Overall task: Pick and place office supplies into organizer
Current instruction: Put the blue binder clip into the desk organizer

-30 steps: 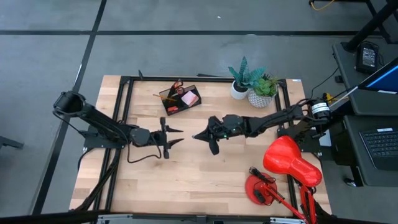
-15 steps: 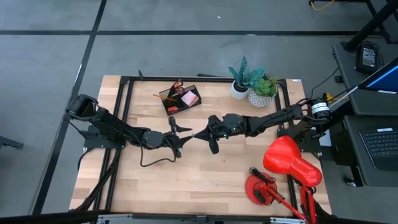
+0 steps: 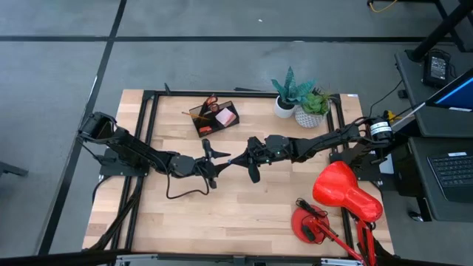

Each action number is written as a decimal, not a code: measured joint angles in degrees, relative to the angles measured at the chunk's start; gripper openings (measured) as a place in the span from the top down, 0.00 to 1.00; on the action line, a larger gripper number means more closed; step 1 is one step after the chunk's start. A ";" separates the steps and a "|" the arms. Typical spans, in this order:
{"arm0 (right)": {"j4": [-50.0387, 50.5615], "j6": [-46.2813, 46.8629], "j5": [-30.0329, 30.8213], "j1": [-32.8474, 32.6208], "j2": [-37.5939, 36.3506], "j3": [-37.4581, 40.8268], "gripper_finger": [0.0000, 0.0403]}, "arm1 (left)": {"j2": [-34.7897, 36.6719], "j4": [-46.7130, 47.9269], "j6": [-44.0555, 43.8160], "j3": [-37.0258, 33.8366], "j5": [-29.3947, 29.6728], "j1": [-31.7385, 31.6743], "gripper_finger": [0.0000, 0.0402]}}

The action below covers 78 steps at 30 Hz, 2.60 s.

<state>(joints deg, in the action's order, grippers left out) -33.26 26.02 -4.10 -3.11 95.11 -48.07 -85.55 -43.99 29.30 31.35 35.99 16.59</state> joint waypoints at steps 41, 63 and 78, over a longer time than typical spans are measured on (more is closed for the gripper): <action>-0.70 -0.63 -0.08 -0.02 0.03 0.00 1.00 | 0.05 -1.27 3.02 0.02 -2.47 0.66 0.77; -0.72 -0.80 -0.02 0.00 0.04 0.00 1.00 | 0.05 -1.22 4.52 0.02 -2.09 0.66 0.83; -0.90 -0.80 -0.34 -0.04 0.04 -0.02 0.76 | 0.05 -1.16 4.63 0.02 0.38 0.69 0.84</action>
<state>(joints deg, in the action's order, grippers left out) -34.15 25.22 -4.44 -3.16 95.15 -48.10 -85.49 -45.15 33.93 31.38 36.37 17.28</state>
